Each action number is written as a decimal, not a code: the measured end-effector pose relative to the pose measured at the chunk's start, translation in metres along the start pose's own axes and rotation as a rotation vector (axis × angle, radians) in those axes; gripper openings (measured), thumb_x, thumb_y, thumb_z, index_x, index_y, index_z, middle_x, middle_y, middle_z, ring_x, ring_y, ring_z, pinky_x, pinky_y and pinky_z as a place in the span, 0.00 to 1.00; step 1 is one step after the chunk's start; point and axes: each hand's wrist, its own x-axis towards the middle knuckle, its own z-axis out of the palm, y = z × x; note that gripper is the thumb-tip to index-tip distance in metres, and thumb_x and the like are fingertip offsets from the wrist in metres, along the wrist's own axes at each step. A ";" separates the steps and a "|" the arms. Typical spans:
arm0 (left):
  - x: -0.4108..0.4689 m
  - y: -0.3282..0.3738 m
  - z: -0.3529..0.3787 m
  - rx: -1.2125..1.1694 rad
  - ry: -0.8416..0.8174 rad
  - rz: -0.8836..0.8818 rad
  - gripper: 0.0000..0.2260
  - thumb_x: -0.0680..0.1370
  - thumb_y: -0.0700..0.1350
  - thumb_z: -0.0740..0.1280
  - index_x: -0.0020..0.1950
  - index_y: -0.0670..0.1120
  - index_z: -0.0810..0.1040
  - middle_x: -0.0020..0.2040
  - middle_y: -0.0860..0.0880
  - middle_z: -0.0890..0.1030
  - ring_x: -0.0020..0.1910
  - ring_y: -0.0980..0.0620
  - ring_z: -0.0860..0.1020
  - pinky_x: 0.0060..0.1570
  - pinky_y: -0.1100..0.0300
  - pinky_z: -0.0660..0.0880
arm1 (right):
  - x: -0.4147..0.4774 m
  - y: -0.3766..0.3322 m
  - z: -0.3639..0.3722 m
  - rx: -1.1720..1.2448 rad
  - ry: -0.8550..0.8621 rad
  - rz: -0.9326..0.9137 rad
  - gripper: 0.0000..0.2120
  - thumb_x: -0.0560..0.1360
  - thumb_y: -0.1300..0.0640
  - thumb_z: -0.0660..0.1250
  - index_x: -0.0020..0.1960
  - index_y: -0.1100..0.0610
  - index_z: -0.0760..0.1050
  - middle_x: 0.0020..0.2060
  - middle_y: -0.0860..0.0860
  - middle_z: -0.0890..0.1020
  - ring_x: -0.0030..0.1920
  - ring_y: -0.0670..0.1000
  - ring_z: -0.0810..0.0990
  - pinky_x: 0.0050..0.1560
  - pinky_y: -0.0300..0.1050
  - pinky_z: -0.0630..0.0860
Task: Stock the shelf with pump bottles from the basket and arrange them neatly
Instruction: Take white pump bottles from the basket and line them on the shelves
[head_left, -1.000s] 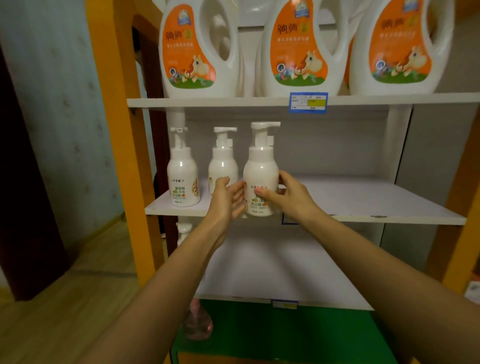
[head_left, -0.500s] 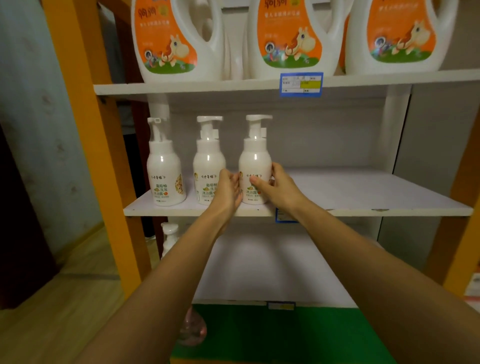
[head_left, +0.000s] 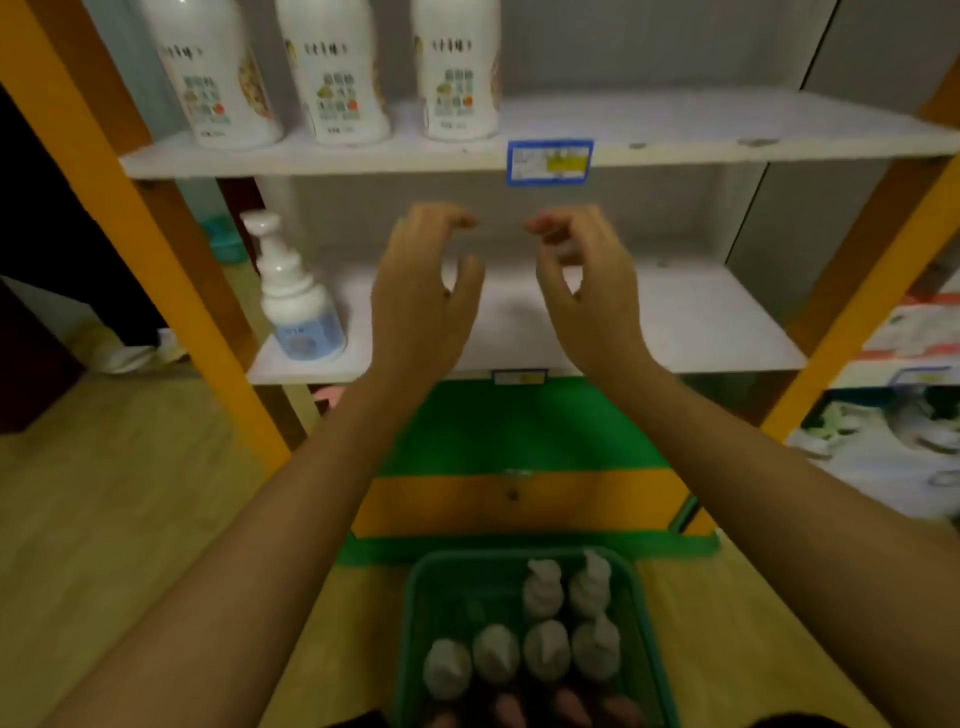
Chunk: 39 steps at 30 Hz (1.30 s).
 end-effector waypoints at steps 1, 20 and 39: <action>-0.018 -0.010 0.010 0.003 -0.069 -0.047 0.15 0.72 0.42 0.58 0.56 0.39 0.74 0.55 0.41 0.77 0.53 0.50 0.73 0.52 0.65 0.66 | -0.023 0.014 0.000 -0.025 -0.037 0.043 0.10 0.75 0.64 0.58 0.53 0.60 0.74 0.51 0.55 0.78 0.50 0.50 0.76 0.48 0.40 0.75; -0.316 -0.165 0.224 -0.055 -1.020 -0.864 0.39 0.68 0.48 0.74 0.73 0.44 0.56 0.72 0.46 0.65 0.70 0.46 0.65 0.69 0.50 0.64 | -0.336 0.247 0.013 -0.258 -0.562 1.066 0.27 0.73 0.54 0.68 0.69 0.57 0.65 0.65 0.54 0.72 0.66 0.54 0.70 0.60 0.44 0.66; -0.319 -0.172 0.233 -0.252 -0.791 -0.827 0.15 0.70 0.41 0.71 0.54 0.45 0.73 0.52 0.48 0.77 0.52 0.53 0.73 0.49 0.61 0.72 | -0.342 0.267 0.037 -0.112 -0.442 1.064 0.18 0.70 0.54 0.71 0.58 0.55 0.73 0.49 0.49 0.78 0.51 0.50 0.76 0.47 0.43 0.69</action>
